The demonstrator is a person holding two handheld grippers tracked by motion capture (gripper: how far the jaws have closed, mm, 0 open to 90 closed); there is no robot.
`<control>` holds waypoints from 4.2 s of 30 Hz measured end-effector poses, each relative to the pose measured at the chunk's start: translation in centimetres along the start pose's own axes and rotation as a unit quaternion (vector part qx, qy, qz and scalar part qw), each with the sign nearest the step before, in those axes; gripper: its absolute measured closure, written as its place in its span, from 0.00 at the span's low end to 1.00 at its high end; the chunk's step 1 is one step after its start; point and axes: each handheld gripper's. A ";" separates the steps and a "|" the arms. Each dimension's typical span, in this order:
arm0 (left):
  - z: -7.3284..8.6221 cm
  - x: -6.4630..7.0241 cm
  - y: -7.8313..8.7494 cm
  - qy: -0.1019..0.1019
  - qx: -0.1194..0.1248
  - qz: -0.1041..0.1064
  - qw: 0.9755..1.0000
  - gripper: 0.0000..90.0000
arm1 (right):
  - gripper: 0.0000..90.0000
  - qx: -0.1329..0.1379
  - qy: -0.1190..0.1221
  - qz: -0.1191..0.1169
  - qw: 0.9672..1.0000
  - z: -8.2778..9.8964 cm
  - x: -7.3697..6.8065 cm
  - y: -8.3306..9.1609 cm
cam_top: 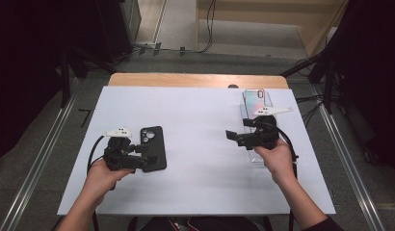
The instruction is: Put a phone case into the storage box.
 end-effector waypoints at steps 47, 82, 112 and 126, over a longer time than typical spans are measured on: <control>-2.0 0.7 -2.9 0.035 0.002 0.023 0.999 0.37 | 0.15 -0.040 0.007 -0.102 0.994 6.6 -3.6 2.4; 0.0 0.3 -8.0 0.008 -0.096 -0.023 0.995 1.00 | 0.15 -0.046 0.020 -0.093 0.994 6.8 -3.4 2.0; 0.8 -2.3 -1.6 0.000 -0.022 0.038 0.999 0.54 | 0.15 -0.056 0.014 -0.094 0.994 7.0 -2.9 1.7; 1.0 -0.9 0.8 -0.039 0.029 0.006 0.999 0.31 | 0.15 -0.061 0.010 -0.097 0.993 7.2 -2.5 1.4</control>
Point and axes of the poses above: each handheld gripper's, and its own axes: y roughly backward along the jaws, z roughly out of its underside, x roughly to its right, and after that the axes turned 13 degrees about -z, right-handed
